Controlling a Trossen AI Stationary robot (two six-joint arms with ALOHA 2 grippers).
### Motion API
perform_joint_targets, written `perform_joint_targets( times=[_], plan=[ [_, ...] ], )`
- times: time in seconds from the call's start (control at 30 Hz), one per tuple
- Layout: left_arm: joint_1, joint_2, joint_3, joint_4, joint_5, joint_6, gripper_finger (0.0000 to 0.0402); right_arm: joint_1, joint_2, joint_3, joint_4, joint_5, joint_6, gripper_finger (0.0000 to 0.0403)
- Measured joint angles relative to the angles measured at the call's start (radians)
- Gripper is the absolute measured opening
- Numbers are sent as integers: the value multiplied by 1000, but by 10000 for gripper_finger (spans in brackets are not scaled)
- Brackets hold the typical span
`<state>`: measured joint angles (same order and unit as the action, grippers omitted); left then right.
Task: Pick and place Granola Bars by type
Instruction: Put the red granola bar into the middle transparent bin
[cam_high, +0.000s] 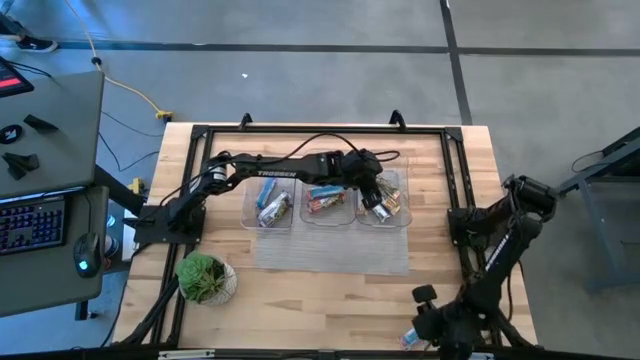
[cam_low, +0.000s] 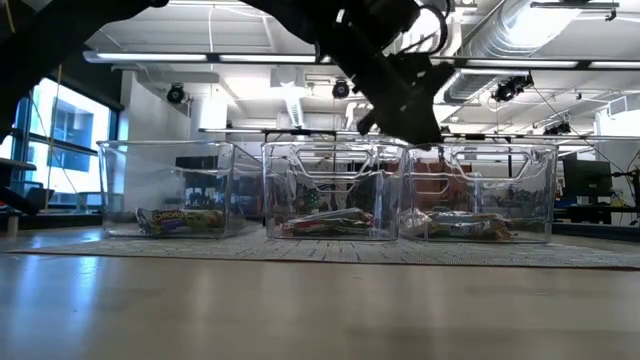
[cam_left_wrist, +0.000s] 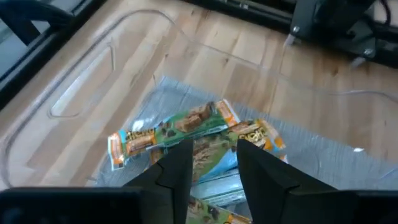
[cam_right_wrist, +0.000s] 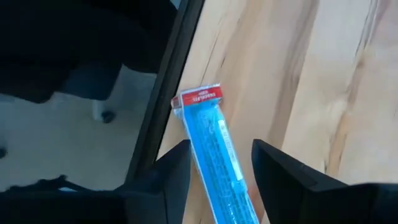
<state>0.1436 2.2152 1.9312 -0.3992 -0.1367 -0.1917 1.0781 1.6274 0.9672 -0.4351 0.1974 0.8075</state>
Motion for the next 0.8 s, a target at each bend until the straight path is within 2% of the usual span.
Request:
perform_joint_targets(
  times=[0.1, 0.23, 0.37, 0.7, 0.8],
  plan=[
    [0, -19, 9, 8, 1, 0, 122, 41, 31, 0, 2, 57, -18, 157],
    [0, -36, 63, -3, 38, 0, 122, 54, 93, 0, 49, 42, -23, 163],
    [0, -36, 170, -60, 113, 1, 122, 54, 144, 1, 106, 41, -64, 169],
    [-2, -38, 426, -203, 131, 3, 122, 52, 206, 3, 68, 107, -108, 190],
    [-6, -67, 411, -181, 160, -4, 122, 50, 208, 3, 61, 112, -105, 186]
  ],
)
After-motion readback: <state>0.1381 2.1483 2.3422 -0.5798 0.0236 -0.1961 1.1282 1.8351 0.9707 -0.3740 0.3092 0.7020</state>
